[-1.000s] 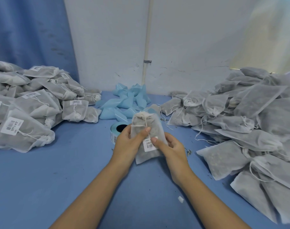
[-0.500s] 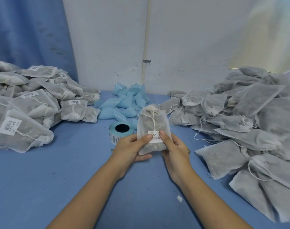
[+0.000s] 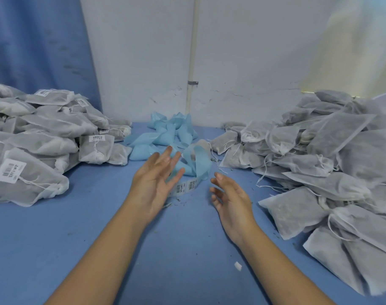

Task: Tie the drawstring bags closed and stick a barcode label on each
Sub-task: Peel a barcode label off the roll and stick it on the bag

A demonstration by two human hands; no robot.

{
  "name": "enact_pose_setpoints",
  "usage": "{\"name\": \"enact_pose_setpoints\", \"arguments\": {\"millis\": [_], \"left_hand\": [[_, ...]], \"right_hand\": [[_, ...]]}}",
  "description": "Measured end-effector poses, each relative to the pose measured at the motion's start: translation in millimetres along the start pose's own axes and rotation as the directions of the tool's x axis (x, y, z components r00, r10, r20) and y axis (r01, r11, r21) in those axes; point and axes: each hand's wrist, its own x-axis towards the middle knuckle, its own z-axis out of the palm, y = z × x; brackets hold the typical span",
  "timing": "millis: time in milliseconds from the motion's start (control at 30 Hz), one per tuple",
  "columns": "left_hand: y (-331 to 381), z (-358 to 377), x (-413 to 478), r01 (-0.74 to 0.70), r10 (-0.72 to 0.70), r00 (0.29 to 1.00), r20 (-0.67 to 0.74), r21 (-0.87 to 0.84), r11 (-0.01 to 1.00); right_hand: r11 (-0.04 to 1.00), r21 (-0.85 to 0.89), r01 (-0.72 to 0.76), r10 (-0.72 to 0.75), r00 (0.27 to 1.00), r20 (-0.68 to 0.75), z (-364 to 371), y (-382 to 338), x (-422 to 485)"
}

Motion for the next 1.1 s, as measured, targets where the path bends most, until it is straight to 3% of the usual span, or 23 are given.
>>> {"name": "enact_pose_setpoints", "arguments": {"millis": [100, 200, 333, 433, 567, 767, 967, 1100], "left_hand": [[-7.3, 6.4, -2.1, 0.045, -0.052, 0.998, 0.042, 0.161, 0.986], [-15.9, 16.7, -7.6, 0.063, -0.097, 0.993, 0.064, 0.406, 0.912], [-29.1, 29.3, -12.2, 0.065, -0.119, 0.990, 0.076, 0.506, 0.860], [-37.5, 37.7, -11.2, 0.069, -0.138, 0.986, 0.094, 0.524, 0.849], [-45.6, 48.5, -7.4, 0.068, -0.143, 0.985, 0.101, 0.530, 0.845], [-51.1, 59.8, -2.2, 0.075, -0.131, 0.989, 0.075, 0.507, 0.859], [-54.6, 58.3, -0.1, 0.092, -0.128, 0.991, 0.039, 0.493, 0.865], [-55.5, 54.5, 0.6, 0.106, -0.128, 0.992, 0.011, 0.491, 0.864]], "right_hand": [[0.999, 0.008, 0.046, -0.045, 0.999, -0.029, -2.3, -1.2, 2.4], [0.978, -0.100, 0.183, -0.194, 0.975, -0.110, -4.5, -5.7, 6.8], [0.872, -0.260, 0.415, -0.473, 0.851, -0.227, -8.2, -22.7, 10.9], [0.816, -0.270, 0.512, -0.574, 0.775, -0.264, -11.6, -37.2, 11.7], [0.853, -0.172, 0.493, -0.520, 0.771, -0.368, -19.7, -50.7, 19.1], [0.930, -0.094, 0.356, -0.361, 0.834, -0.416, -38.7, -68.9, 27.0], [0.924, -0.155, 0.349, -0.381, 0.839, -0.388, -43.2, -68.6, 25.6], [0.894, -0.144, 0.424, -0.446, 0.809, -0.382, -36.8, -63.6, 23.5]]}}
